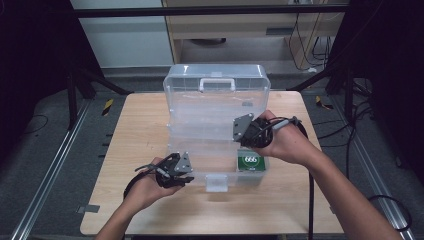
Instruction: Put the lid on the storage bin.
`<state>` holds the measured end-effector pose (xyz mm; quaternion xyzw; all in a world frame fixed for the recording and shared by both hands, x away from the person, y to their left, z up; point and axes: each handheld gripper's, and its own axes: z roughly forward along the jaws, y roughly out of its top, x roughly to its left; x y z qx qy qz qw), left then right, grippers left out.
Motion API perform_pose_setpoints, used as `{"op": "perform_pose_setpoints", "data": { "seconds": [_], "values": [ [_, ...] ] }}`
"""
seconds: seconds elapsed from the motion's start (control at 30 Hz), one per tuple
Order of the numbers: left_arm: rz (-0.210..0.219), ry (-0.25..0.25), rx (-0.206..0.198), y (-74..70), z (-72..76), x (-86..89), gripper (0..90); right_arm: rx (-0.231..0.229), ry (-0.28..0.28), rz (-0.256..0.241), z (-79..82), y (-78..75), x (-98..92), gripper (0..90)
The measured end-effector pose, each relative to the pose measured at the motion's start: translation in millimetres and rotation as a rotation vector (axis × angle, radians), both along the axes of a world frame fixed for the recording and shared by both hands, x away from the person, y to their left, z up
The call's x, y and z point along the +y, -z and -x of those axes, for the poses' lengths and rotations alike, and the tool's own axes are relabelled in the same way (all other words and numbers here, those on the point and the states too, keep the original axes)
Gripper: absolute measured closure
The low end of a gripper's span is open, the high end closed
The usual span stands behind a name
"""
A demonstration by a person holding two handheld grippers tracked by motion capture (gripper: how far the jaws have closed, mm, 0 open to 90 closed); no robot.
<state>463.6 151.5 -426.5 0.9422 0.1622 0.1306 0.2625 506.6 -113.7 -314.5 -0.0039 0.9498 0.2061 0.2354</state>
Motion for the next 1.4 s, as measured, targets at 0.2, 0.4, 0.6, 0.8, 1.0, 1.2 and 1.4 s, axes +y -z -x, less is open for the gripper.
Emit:
{"op": "perform_pose_setpoints", "data": {
  "seconds": [0.2, 0.4, 0.6, 0.8, 1.0, 1.2, 1.4],
  "values": [
    [-0.009, -0.001, -0.005, 0.9, 0.3, -0.1, 69.3, 0.004, 0.0, -0.002, 1.6, 0.9, -0.3, 86.1],
    [-0.038, 0.053, -0.042, -0.9, -3.9, 0.7, 68.9, 0.002, -0.006, 0.003, 3.7, 2.0, 0.0, 86.1],
    [-0.037, 0.037, -0.055, -2.9, -3.4, 3.9, 62.3, 0.012, -0.013, 0.0, 7.1, 4.5, -1.1, 85.9],
    [0.049, 0.014, -0.078, -17.7, 6.1, 13.1, 43.7, 0.008, -0.013, -0.004, 7.3, 4.6, -2.1, 85.6],
    [0.193, 0.021, -0.047, -42.3, 23.5, 28.2, 38.4, 0.01, -0.013, -0.006, 8.7, 5.7, -2.1, 85.6],
    [0.351, -0.057, 0.026, -69.8, 30.1, 55.9, 47.3, 0.014, -0.015, -0.006, 9.9, 6.4, -2.8, 85.6],
    [0.455, -0.182, 0.041, -90.0, 14.8, 86.1, 63.5, 0.009, -0.013, 0.001, 11.6, 7.1, -2.1, 85.5]
  ]
}}
